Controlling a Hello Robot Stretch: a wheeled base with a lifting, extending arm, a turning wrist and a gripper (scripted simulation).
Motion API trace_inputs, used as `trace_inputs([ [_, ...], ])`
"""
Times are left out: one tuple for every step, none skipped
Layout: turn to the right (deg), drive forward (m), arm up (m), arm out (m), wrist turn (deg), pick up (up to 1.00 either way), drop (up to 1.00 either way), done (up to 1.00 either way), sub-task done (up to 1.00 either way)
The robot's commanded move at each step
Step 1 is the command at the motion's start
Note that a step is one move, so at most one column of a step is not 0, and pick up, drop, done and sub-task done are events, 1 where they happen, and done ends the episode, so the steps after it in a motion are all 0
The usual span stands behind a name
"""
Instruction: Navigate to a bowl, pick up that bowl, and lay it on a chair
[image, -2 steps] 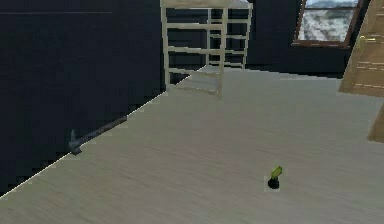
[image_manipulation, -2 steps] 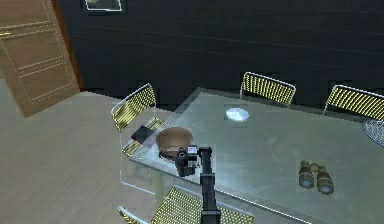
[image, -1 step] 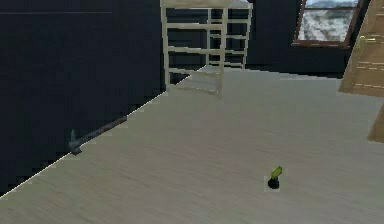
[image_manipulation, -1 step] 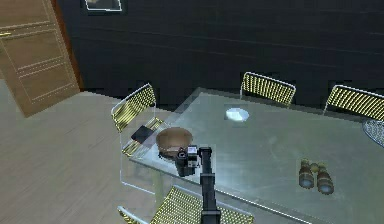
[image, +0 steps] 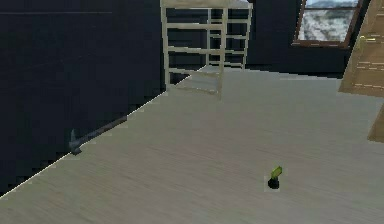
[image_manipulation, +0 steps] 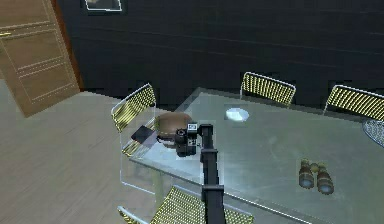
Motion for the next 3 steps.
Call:
trace_inputs([
  [0.0,0.0,0.26,0.0,0.0,0.0,0.0,0.0,0.0],
  [0.0,0.0,0.0,0.0,-45.0,0.0,0.0,0.0,0.0],
  [0.0,0.0,0.0,0.0,-45.0,0.0,0.0,0.0,0.0],
])
